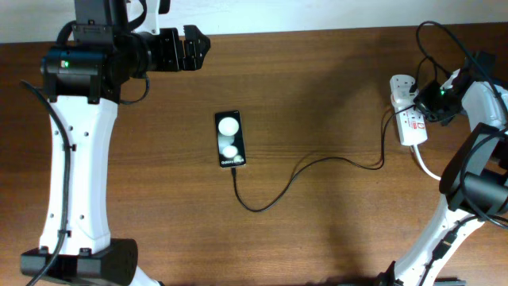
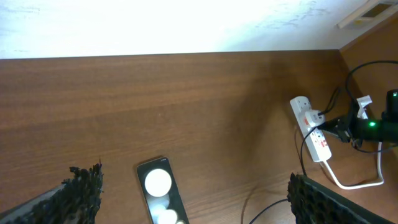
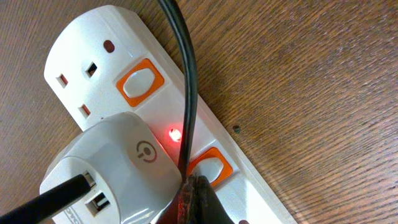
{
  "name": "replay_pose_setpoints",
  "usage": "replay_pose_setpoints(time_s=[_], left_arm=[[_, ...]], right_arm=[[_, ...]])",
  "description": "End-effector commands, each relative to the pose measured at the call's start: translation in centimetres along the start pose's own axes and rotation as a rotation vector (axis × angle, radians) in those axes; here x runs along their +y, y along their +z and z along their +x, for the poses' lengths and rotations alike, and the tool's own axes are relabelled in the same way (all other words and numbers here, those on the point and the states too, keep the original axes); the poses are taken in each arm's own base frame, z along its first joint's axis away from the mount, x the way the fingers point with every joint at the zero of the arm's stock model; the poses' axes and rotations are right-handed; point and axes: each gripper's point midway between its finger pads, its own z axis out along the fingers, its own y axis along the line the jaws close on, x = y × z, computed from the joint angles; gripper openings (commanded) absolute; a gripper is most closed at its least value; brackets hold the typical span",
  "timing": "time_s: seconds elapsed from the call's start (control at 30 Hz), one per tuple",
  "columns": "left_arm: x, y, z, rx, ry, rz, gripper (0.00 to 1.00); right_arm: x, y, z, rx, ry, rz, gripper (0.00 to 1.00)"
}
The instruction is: Plug charger to phone and switch on socket
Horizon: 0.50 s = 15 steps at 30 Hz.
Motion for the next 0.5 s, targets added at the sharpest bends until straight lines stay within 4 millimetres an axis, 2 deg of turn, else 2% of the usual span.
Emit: replay_pose_setpoints(time_s=[0.0,0.1,0.17,0.23,0.3,0.33,0.37,0.4,0.47], left_arm=[[-0.2,-0.6,-0.4,-0.019,0.008,0.0,0.99],[-0.2,-0.6,-0.4,-0.019,0.008,0.0,0.99],[-0.2,-0.6,-0.4,-0.019,0.008,0.0,0.99],[-0.2,-0.6,-0.4,-0.019,0.008,0.0,0.99],[-0.2,-0.6,-0.4,-0.019,0.008,0.0,0.99],[-0.2,-0.6,-0.4,-0.019,0.008,0.0,0.99],[-0.2,-0.6,-0.4,-0.019,0.008,0.0,0.99],[-0.2,-0.6,-0.4,-0.019,0.008,0.001,0.99],[-0.2,-0.6,-0.4,-0.019,0.008,0.0,0.99]], right_arm=[[2.6,3.9,6.6,0.211,-0.033,-0.059,0.04],[0.5,3.5,5.1,0.168,-0.009,-0.003,0.04],[-1.9,1.8,3.7,0.123,0.026,0.057,0.04],[-4.3,-2.8,1.7,0.043,0.077,0.105,0.04],[-4.6,-7.3,0.7,-0.02,0.104,0.088,0.04],[-4.3,-9.7,0.4,-0.057,0.104,0.08,0.04],[-2.9,-13.0,0.1,-0.119,0.079,0.043,0.04],[-1.7,-15.2,0.1,-0.161,0.059,0.013,0.04],[3.0,-21.8,1.6,-0.259,-0.054,-0.118,0.04]])
